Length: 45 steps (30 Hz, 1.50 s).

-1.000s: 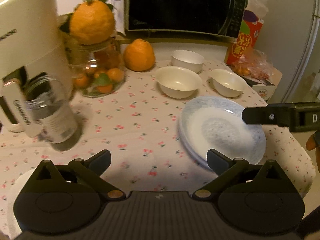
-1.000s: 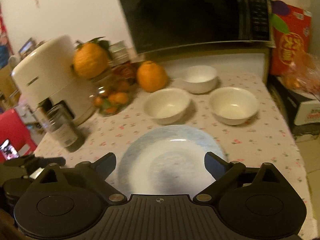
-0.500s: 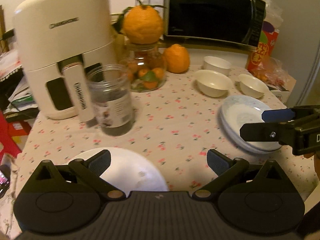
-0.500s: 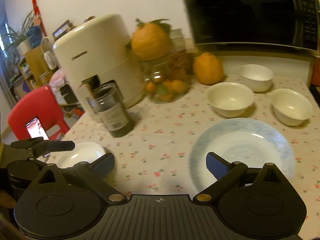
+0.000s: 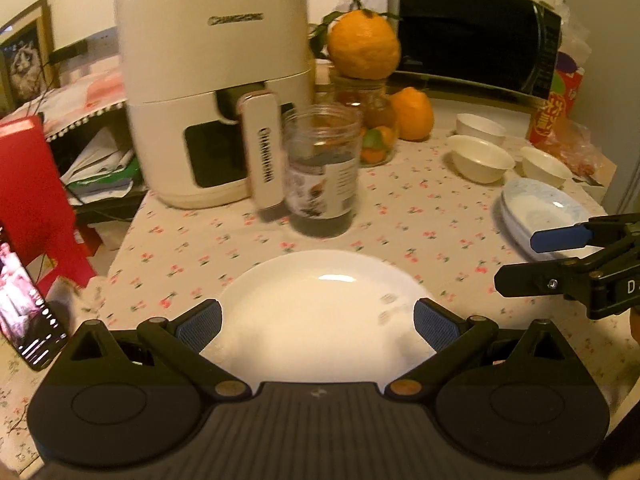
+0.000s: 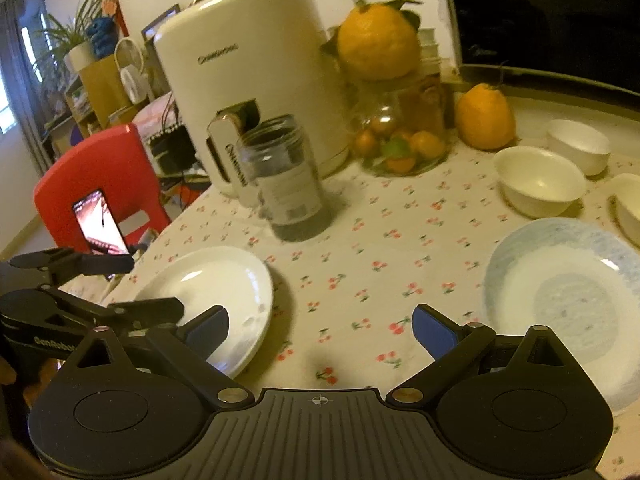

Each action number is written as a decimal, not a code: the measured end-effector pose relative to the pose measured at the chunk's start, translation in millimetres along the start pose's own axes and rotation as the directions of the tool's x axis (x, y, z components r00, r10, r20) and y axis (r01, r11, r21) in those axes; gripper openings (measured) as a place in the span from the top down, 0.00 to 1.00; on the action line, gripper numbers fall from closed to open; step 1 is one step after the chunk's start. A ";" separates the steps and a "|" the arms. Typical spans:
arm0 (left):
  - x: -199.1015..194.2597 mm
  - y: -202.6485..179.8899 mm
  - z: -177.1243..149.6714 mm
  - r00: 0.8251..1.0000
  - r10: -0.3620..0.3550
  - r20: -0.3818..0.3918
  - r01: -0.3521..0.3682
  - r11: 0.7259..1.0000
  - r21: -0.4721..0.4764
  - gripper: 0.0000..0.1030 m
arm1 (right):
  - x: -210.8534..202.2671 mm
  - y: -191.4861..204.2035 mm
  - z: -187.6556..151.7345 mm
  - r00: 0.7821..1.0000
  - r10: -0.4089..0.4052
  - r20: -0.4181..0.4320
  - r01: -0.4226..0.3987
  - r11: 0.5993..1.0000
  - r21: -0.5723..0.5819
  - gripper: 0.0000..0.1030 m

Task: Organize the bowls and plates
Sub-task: 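Move the left tool to the plain white plate rim and close it, then lift the plain white plate with the left tool toward the blue plate stack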

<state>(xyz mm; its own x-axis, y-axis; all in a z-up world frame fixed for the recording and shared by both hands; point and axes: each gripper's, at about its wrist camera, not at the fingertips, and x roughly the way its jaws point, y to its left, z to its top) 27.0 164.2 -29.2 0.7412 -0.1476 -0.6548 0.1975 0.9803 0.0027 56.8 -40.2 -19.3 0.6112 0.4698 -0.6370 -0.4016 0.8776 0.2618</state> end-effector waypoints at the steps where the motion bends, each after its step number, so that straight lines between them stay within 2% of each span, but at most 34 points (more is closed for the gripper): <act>1: -0.6 2.7 -2.1 1.000 0.006 -0.002 -0.006 1.000 0.001 0.01 | 3.1 2.7 -1.3 1.000 0.002 -0.004 -0.002 1.000 -0.004 0.03; 9: 2.3 23.0 -14.8 0.999 0.043 -0.026 -0.043 0.999 -0.003 0.01 | 25.5 21.6 -9.5 0.999 0.009 -0.031 -0.010 1.000 -0.020 0.03; 15: 10.1 36.3 -26.8 0.998 0.020 -0.055 -0.023 0.998 -0.053 0.04 | 44.4 34.8 -16.9 0.999 0.005 -0.047 -0.008 0.998 -0.063 0.03; 18: 14.6 39.5 -33.7 0.998 0.012 -0.062 -0.017 0.996 -0.084 0.11 | 51.3 40.1 -20.7 0.998 0.006 -0.056 -0.011 0.996 -0.085 0.03; 21: 18.7 41.6 -39.4 0.997 0.010 -0.073 -0.017 0.994 -0.108 0.22 | 55.8 43.7 -23.8 0.998 0.011 -0.062 -0.017 0.995 -0.094 0.03; 25: 20.8 43.5 -43.9 0.996 0.032 -0.078 -0.041 0.992 -0.120 0.40 | 61.0 48.5 -27.2 0.997 0.008 -0.073 -0.016 0.994 -0.111 0.03; 28: 19.4 46.6 -45.9 0.997 0.026 -0.077 -0.037 0.989 -0.143 0.44 | 62.2 53.0 -29.3 0.997 0.005 -0.074 -0.015 0.991 -0.135 0.04; 31: 17.8 45.5 -46.0 0.997 0.009 -0.073 -0.019 0.989 -0.145 0.57 | 61.9 57.1 -30.3 0.997 0.010 -0.074 -0.022 0.988 -0.155 0.05; 33: 16.8 44.0 -46.0 0.997 0.016 -0.075 -0.027 0.989 -0.146 0.59 | 61.6 59.1 -30.2 0.997 0.021 -0.080 -0.034 0.986 -0.161 0.06; 35: 16.8 44.6 -45.4 0.997 0.022 -0.079 -0.035 0.986 -0.162 0.64 | 61.7 61.2 -30.1 0.996 0.031 -0.087 -0.045 0.985 -0.168 0.12; 36: 16.7 45.6 -44.8 0.996 0.022 -0.082 -0.036 0.984 -0.173 0.67 | 61.5 62.4 -30.2 0.995 0.038 -0.092 -0.054 0.984 -0.171 0.19; 37: 16.5 46.6 -44.1 0.996 0.021 -0.084 -0.036 0.982 -0.184 0.70 | 61.5 63.8 -29.9 0.994 0.052 -0.101 -0.069 0.982 -0.173 0.33; 42: 15.3 45.5 -41.5 0.996 0.028 -0.086 -0.045 0.979 -0.197 0.74 | 60.9 61.0 -26.0 0.995 -0.004 -0.097 -0.010 0.989 -0.147 0.61; 45: 14.1 41.5 -38.1 0.997 0.011 -0.071 -0.025 0.980 -0.198 0.74 | 56.3 51.7 -21.4 0.997 -0.012 -0.079 0.003 0.993 -0.120 0.66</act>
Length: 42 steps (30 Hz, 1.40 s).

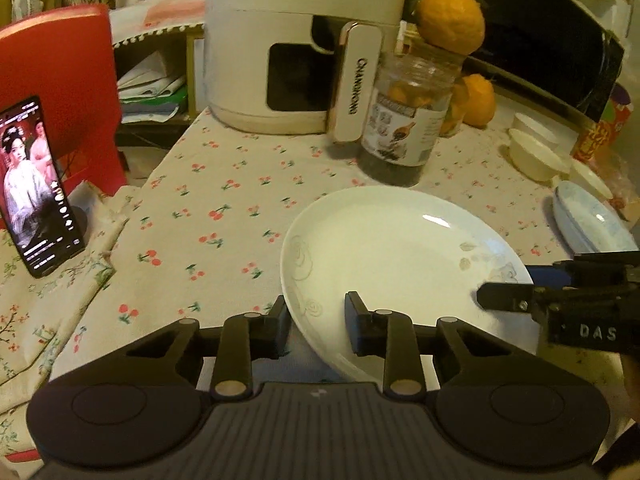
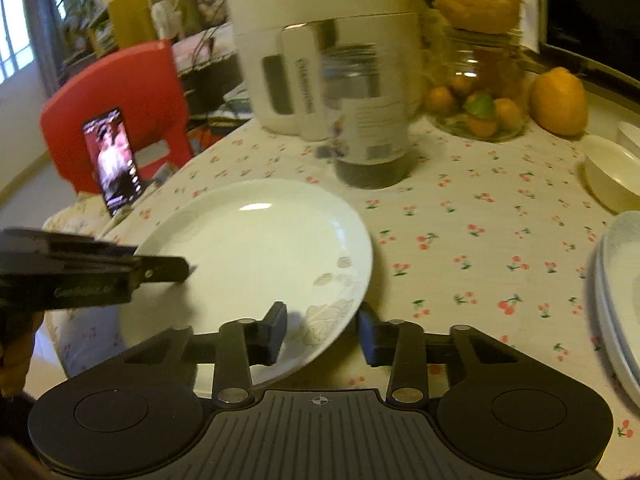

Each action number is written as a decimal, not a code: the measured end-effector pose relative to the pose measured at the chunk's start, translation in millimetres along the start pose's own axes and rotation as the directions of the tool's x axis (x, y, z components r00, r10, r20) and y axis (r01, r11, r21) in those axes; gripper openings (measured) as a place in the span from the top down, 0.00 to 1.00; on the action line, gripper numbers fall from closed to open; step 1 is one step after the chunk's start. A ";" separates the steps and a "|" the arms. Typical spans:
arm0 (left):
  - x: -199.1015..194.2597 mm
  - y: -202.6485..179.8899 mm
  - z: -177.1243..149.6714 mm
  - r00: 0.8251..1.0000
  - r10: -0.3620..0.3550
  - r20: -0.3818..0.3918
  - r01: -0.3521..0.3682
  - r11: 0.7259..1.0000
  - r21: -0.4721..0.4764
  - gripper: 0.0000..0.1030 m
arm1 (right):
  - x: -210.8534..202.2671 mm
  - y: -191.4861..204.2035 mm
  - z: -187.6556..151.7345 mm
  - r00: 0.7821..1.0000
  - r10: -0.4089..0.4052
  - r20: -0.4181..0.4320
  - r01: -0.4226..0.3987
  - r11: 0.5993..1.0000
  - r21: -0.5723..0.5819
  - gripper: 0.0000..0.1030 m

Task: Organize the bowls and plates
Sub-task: 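Lift the plain white plate with the left tool toward the blue plate stack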

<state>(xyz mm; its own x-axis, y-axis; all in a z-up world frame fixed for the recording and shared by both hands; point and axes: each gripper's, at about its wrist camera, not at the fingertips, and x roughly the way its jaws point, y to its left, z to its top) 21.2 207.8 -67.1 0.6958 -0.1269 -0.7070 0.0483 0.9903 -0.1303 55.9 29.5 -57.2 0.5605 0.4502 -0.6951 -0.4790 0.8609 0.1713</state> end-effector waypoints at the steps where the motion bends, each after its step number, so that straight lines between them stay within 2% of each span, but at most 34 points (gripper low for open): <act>1: -0.7 -2.7 1.0 1.000 -0.005 0.005 0.005 1.000 0.001 0.74 | -1.9 -2.3 0.7 1.000 -0.006 0.008 0.006 1.000 0.002 0.67; 26: 10.5 -89.5 37.0 0.991 -0.113 0.065 0.107 0.991 0.077 0.74 | -57.5 -92.0 11.4 0.986 -0.129 0.108 0.109 0.978 0.176 0.67; 42: 26.2 -164.8 49.9 0.973 -0.221 0.063 0.210 0.967 0.147 0.74 | -106.5 -167.1 -1.4 0.962 -0.226 0.156 0.168 0.934 0.316 0.67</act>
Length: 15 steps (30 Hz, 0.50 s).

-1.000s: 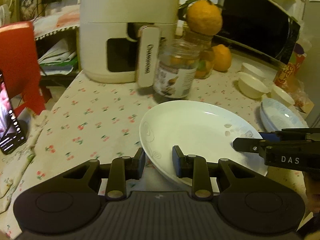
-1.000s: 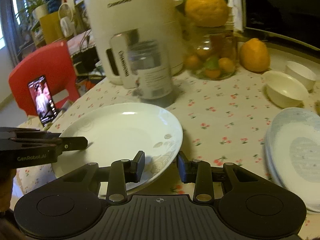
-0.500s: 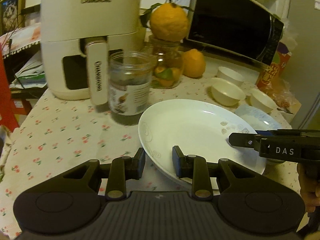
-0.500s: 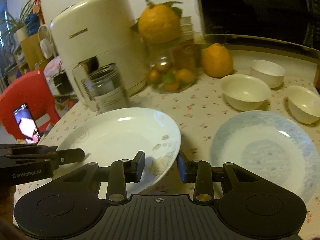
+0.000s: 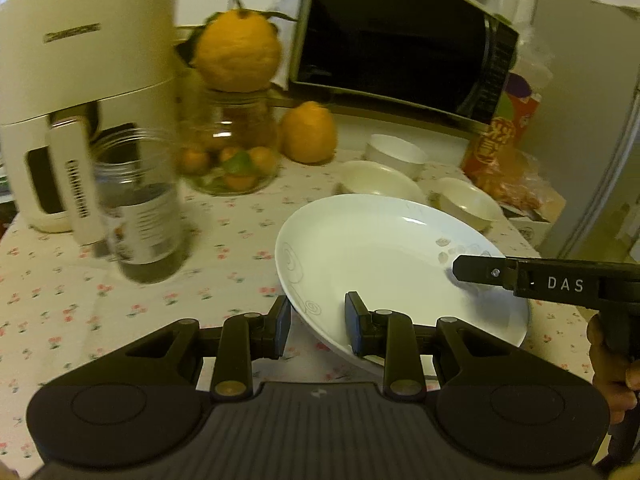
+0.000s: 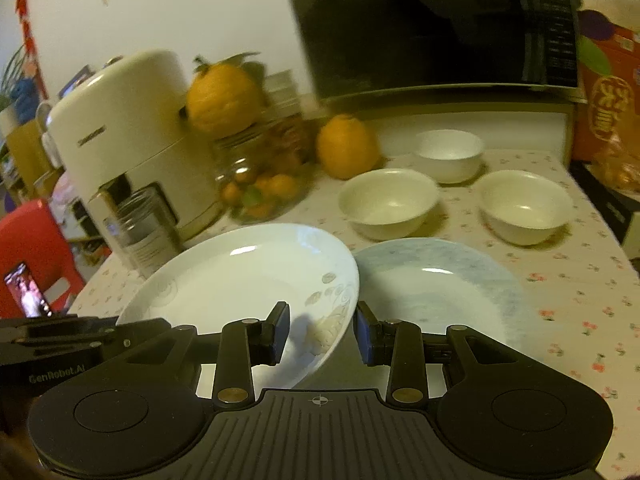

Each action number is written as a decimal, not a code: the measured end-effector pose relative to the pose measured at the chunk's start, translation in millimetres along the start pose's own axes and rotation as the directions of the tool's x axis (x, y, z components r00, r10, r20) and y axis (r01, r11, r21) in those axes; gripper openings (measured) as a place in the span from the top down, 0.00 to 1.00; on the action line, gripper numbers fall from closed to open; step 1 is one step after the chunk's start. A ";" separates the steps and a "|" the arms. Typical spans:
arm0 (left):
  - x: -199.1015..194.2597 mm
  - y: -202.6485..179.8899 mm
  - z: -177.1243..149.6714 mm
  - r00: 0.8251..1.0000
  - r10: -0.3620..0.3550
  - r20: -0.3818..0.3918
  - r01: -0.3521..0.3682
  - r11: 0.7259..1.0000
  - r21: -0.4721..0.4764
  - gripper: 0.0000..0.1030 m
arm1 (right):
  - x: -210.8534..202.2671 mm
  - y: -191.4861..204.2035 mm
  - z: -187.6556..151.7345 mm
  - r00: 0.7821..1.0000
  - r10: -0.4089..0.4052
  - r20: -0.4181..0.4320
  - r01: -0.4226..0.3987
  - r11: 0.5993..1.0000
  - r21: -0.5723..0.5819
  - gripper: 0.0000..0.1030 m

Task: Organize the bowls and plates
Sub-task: 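Lift the plain white plate with the left tool toward the blue plate stack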

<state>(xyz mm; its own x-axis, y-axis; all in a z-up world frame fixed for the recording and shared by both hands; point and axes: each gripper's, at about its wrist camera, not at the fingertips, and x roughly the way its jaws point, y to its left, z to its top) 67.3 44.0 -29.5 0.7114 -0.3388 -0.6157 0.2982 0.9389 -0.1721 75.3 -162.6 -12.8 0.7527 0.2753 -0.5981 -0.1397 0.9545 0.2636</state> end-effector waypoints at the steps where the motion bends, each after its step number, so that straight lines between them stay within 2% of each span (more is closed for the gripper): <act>1: 2.5 -4.5 0.4 1.000 -0.008 -0.001 0.008 1.000 0.005 0.74 | -1.9 -5.1 0.3 1.000 -0.006 0.003 0.006 1.000 0.007 0.67; 15: 25.5 -42.2 5.6 0.998 -0.055 -0.014 0.056 0.998 0.041 0.74 | -15.7 -53.6 2.0 0.997 -0.077 0.020 0.075 0.994 0.081 0.67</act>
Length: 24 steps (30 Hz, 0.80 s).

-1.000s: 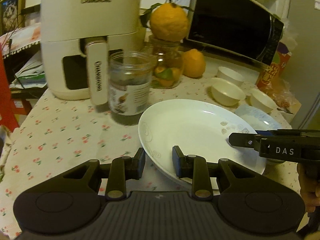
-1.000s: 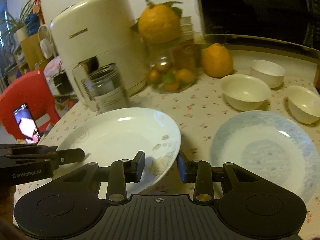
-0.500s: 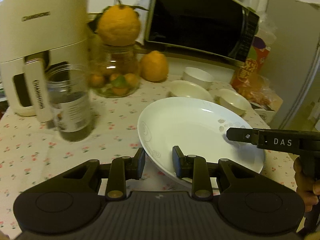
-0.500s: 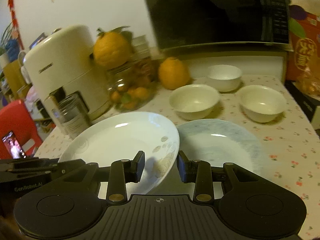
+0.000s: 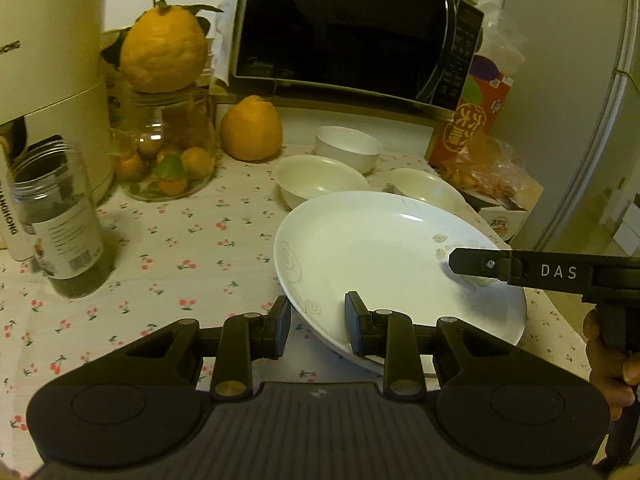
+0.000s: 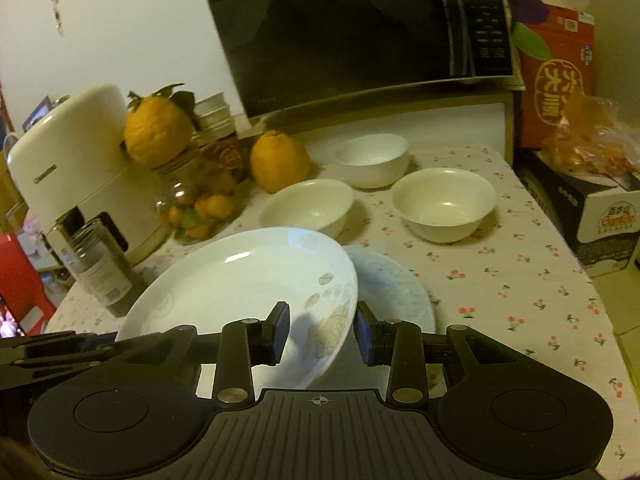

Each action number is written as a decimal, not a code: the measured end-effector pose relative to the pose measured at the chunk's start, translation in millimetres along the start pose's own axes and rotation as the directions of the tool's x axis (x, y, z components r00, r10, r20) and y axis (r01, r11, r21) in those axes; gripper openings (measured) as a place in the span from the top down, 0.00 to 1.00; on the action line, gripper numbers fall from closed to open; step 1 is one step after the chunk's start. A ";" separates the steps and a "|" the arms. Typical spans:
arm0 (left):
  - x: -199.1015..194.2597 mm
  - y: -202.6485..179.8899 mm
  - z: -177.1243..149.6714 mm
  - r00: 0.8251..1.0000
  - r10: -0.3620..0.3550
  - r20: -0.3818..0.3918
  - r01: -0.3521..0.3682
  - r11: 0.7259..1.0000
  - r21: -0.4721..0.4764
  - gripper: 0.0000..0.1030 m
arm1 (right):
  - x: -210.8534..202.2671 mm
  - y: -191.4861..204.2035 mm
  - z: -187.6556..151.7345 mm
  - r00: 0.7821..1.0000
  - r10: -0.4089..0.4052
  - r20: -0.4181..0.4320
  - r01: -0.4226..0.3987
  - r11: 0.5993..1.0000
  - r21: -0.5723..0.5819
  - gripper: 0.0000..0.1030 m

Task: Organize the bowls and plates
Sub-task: 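Lift the plain white plate with the left tool toward the blue plate stack, then lower the plain white plate onto the blue plate stack with the left tool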

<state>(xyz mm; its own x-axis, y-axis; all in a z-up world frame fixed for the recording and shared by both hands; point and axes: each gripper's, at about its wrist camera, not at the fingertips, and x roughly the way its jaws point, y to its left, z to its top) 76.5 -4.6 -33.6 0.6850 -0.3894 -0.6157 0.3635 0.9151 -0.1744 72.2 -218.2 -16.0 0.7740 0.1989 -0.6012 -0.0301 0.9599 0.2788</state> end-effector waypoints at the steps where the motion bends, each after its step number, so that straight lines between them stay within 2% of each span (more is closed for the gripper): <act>1: 1.8 -1.7 -0.1 1.000 -0.002 -0.002 0.002 1.000 0.003 0.74 | 0.1 -2.7 0.3 1.000 -0.004 0.000 0.004 1.000 0.004 0.67; 9: 13.3 -11.0 -2.2 1.000 0.003 -0.016 -0.003 1.000 0.026 0.74 | 5.9 -15.2 -1.7 0.999 -0.035 -0.022 0.035 0.999 0.018 0.67; 24: 29.1 -19.6 -6.0 0.997 0.067 -0.022 -0.066 0.996 0.063 0.74 | 23.0 -16.3 -12.0 0.991 -0.096 -0.088 0.096 0.995 -0.009 0.67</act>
<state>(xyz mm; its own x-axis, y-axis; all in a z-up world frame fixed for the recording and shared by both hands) 85.5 -33.2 -52.8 0.6938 -0.3247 -0.6429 0.3565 0.9304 -0.0851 83.0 -226.9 -43.4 0.7148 0.1221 -0.6886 0.0387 0.9762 0.2133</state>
